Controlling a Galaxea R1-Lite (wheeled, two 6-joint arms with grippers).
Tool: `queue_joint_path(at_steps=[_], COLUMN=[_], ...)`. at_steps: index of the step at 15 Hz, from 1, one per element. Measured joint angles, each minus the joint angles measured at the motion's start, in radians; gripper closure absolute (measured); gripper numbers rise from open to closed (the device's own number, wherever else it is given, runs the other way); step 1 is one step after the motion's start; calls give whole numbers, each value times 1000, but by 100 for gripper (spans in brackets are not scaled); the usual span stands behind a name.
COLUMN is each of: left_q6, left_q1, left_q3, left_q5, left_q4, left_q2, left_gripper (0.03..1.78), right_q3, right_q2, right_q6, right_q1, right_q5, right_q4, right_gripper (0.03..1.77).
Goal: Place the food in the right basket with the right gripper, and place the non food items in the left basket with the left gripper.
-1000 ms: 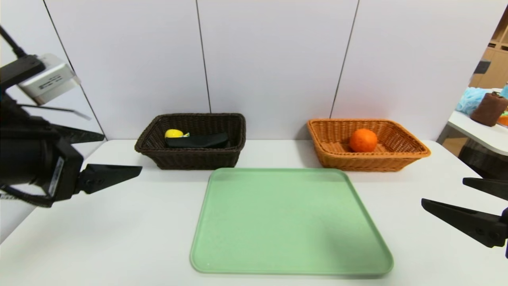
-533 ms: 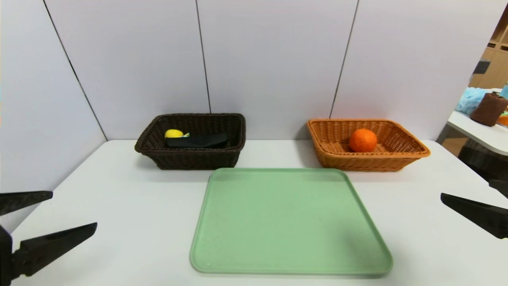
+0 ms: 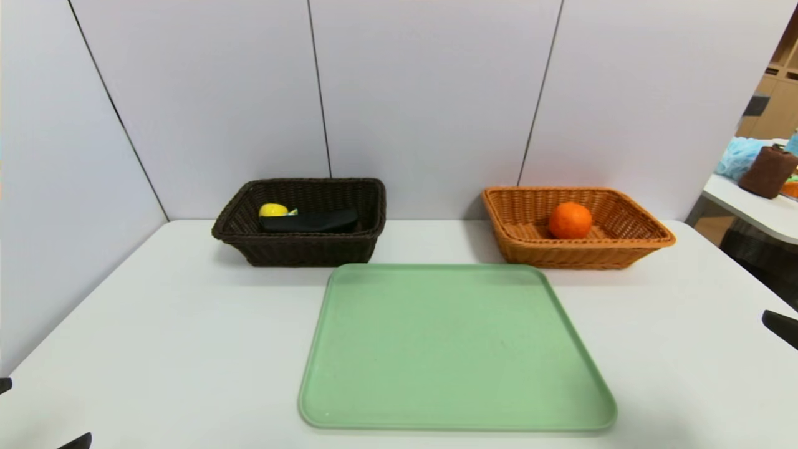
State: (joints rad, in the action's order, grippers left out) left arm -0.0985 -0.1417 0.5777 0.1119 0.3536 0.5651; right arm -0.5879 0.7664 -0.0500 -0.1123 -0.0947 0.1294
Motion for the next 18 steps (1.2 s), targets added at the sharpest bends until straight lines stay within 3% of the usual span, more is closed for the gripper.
queue_joint_path(at_steps=[7,12,18], left_q6=[2,4,17], left_q1=[89,137,144], left_q3=[-98,-108,-126], left_q5=[30,70,75], left_q4=[7,90,150], left_q2=[-200,-351,-469], left_gripper=[12,12,12], right_q3=[111,189,210], right_q2=[-192,-334,-454], right_q6=[-4,-2,2], right_q1=[105,118,118], right_q5=[3,8,40], right_q4=[6,9,73], right_gripper=[10,10,10])
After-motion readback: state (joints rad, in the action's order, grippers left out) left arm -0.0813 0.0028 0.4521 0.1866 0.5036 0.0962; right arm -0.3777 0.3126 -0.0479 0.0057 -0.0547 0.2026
